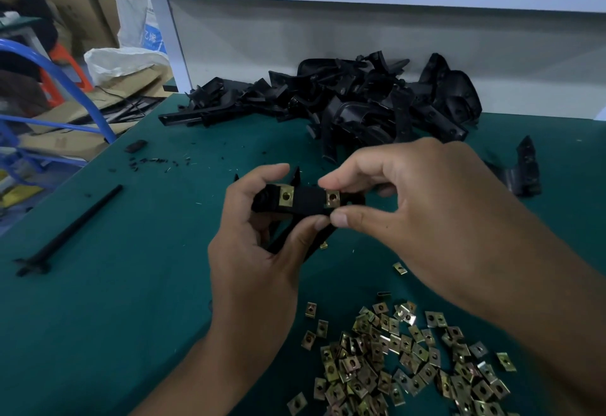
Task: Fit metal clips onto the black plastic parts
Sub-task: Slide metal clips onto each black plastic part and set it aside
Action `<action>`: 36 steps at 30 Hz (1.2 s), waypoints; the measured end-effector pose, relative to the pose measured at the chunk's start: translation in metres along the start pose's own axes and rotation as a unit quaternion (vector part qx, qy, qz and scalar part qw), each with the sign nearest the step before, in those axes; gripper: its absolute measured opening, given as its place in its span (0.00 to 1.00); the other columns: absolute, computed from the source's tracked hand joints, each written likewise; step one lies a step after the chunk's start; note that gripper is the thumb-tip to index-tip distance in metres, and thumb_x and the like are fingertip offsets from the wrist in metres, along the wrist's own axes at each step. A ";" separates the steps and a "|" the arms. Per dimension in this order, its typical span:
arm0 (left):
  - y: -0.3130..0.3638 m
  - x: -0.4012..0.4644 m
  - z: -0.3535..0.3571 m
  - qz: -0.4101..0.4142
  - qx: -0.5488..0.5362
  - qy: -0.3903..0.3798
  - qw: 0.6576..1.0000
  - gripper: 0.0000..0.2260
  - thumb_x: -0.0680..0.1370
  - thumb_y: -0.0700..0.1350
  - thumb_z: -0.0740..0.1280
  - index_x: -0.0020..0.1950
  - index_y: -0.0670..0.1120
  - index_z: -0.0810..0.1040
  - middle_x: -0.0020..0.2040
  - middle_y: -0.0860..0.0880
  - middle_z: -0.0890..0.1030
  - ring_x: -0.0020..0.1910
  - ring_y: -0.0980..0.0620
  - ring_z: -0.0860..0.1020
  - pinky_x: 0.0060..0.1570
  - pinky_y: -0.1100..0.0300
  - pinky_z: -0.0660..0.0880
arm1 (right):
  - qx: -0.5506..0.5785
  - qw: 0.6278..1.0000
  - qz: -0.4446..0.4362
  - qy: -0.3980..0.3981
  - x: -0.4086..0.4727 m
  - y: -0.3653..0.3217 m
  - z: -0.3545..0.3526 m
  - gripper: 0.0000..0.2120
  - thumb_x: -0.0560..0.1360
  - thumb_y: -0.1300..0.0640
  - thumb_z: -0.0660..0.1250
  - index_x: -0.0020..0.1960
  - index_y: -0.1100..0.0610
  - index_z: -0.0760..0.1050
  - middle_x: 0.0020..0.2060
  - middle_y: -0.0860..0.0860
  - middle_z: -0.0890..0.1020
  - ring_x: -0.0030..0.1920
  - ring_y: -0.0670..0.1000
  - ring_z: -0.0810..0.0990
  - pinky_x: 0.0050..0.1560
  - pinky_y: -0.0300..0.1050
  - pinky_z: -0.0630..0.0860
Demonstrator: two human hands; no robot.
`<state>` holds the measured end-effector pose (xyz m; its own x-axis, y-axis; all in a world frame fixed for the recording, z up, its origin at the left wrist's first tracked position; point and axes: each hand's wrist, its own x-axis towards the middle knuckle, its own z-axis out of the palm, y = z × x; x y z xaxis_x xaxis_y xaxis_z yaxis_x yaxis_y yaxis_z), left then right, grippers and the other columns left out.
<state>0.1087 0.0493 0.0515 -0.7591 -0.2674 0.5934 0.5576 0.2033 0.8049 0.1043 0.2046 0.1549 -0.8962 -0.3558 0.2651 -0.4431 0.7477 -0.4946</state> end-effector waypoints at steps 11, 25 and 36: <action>0.009 0.001 0.002 0.008 -0.008 0.008 1.000 0.20 0.73 0.46 0.76 0.58 0.62 0.73 0.48 0.62 0.81 0.44 0.58 0.82 0.42 0.70 0.77 | 0.001 1.000 -0.022 -0.015 0.001 0.001 -0.006 0.11 0.72 0.49 0.76 0.53 0.40 0.83 0.42 0.32 0.81 0.48 0.27 0.74 0.51 0.17 0.63; 0.012 0.004 -0.001 -0.012 -0.062 0.022 0.998 0.19 0.74 0.45 0.74 0.60 0.59 0.74 0.45 0.51 0.82 0.40 0.57 0.82 0.39 0.68 0.77 | -0.083 0.989 -0.125 -0.005 0.006 0.005 -0.007 0.11 0.73 0.49 0.74 0.54 0.48 0.82 0.40 0.31 0.71 0.43 0.34 0.71 0.50 0.27 0.65; 0.012 0.005 -0.004 0.027 -0.003 -0.041 0.999 0.19 0.75 0.49 0.74 0.61 0.63 0.73 0.49 0.55 0.82 0.46 0.52 0.84 0.42 0.67 0.78 | 0.020 0.991 -0.112 -0.076 0.004 0.016 -0.024 0.09 0.73 0.41 0.67 0.50 0.39 0.82 0.44 0.31 0.82 0.44 0.32 0.79 0.46 0.28 0.73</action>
<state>0.1134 0.0466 0.0642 -0.7527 -0.1786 0.6337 0.6002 0.2094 0.7719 0.0941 0.2281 0.1678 -0.7669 -0.5927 0.2462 -0.6291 0.6182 -0.4712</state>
